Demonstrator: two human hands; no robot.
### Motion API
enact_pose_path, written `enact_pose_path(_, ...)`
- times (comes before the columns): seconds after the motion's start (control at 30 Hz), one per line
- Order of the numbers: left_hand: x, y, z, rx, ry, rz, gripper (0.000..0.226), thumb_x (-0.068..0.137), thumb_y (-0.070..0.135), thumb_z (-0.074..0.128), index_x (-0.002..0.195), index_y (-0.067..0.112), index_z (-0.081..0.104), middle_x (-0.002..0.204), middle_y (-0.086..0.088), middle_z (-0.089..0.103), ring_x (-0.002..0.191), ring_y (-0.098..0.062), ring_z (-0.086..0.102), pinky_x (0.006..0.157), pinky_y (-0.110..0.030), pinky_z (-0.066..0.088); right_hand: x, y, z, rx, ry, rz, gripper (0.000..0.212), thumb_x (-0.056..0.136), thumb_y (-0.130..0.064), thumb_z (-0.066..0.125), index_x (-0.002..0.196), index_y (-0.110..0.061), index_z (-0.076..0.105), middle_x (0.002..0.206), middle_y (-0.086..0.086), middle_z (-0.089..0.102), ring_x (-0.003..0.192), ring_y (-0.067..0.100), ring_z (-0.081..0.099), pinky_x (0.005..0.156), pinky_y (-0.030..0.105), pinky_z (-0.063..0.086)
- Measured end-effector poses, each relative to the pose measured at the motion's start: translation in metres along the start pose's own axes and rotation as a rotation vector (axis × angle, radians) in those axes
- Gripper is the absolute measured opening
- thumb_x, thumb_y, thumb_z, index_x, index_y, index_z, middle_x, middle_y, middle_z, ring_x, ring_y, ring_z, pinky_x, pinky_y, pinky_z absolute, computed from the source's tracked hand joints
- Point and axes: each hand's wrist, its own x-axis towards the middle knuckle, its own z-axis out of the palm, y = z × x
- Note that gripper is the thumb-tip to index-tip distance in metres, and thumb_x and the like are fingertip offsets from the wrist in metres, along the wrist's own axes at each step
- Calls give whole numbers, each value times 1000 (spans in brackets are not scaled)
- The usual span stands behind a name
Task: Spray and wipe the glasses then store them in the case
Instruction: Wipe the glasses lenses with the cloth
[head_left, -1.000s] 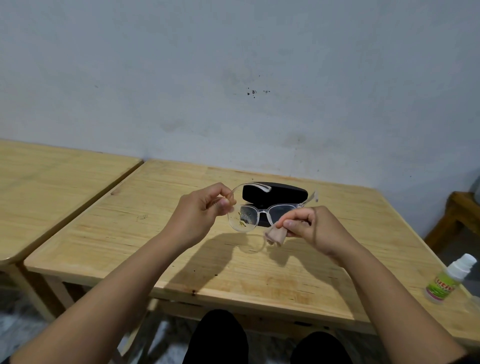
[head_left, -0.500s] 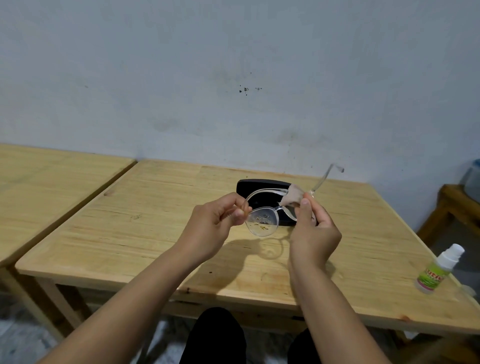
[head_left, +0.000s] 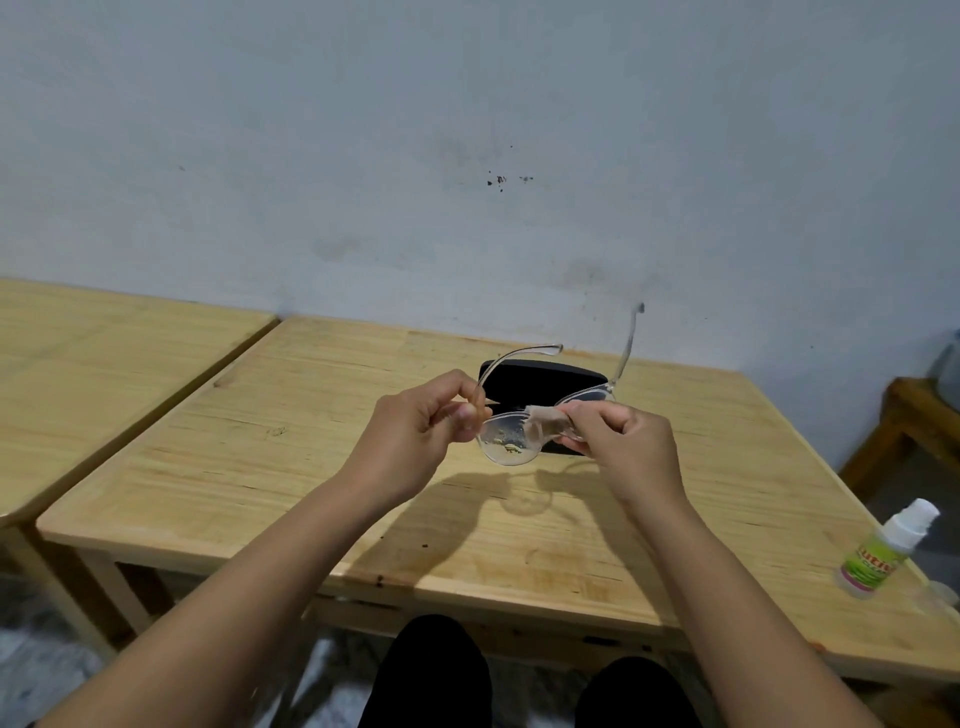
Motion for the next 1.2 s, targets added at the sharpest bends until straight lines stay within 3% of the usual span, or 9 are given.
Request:
enact_pose_path(0.13, 2, 1, -5, 18, 20, -15, 21, 94, 9, 48, 80, 20, 57, 92, -10, 74, 83, -9, 71, 89, -39, 53, 5, 0, -7, -61, -121, -44, 18, 78, -17, 65, 67, -7, 74, 48, 2, 53, 60, 13, 54, 64, 29, 45)
enact_pose_path(0.3, 6, 1, -14, 18, 38, -11, 16, 95, 8, 48, 83, 14, 57, 88, -1, 74, 79, -2, 69, 81, -19, 54, 6, -2, -14, -88, -368, -40, 27, 73, -24, 63, 71, 2, 71, 52, 14, 49, 54, 14, 42, 60, 26, 42)
enact_pose_path(0.37, 6, 1, -17, 17, 49, -3, 16, 94, 8, 48, 82, 14, 57, 88, 1, 73, 78, 0, 69, 78, -15, 53, 5, -3, -16, -71, -442, -47, 22, 75, -21, 65, 73, -1, 73, 61, 21, 57, 57, 13, 48, 61, 22, 43)
enact_pose_path(0.47, 6, 0, -19, 5, 61, 4, 19, 94, 7, 48, 80, 15, 57, 88, 4, 73, 80, -1, 69, 78, -13, 53, 1, -6, -22, 12, -486, -56, 12, 81, -2, 66, 72, -3, 73, 67, 7, 74, 70, 10, 69, 67, 18, 51)
enact_pose_path(0.67, 0, -3, -16, 2, 53, 39, 23, 93, 3, 48, 78, 18, 57, 89, -3, 73, 87, -2, 68, 75, -9, 50, -6, 9, -27, -32, -99, -71, 5, 75, -16, 75, 74, -21, 76, 78, 1, 76, 81, 18, 70, 80, 34, 56)
enact_pose_path(0.87, -10, -1, 10, 44, 44, 171, 44, 90, -8, 47, 73, 33, 53, 86, -2, 72, 94, -3, 68, 81, -18, 54, -24, 10, 8, 191, 537, -46, 13, 83, -18, 69, 77, -29, 70, 84, -5, 71, 83, 10, 66, 73, 21, 51)
enact_pose_path(0.93, -12, -2, 19, 60, 50, 203, 50, 88, -10, 47, 74, 37, 53, 89, -2, 73, 94, -6, 68, 82, -21, 55, -21, 7, 15, 286, 651, -44, 10, 84, -18, 68, 81, -27, 70, 86, -6, 71, 84, 8, 66, 74, 19, 52)
enact_pose_path(1.07, -12, -7, 26, 82, 56, 221, 50, 85, -16, 45, 78, 33, 55, 89, -5, 72, 92, -12, 69, 83, -25, 56, -16, 5, 17, 251, 587, -16, 15, 86, -21, 66, 99, -20, 73, 83, -8, 69, 76, 4, 61, 65, 5, 46)
enact_pose_path(1.2, -6, -10, 17, 84, 72, 194, 54, 85, -15, 43, 76, 38, 54, 83, -6, 70, 92, -9, 69, 83, -38, 57, -13, 8, 6, 59, 331, -33, 14, 87, -21, 64, 96, -26, 73, 93, -7, 71, 76, 4, 64, 61, 5, 45)
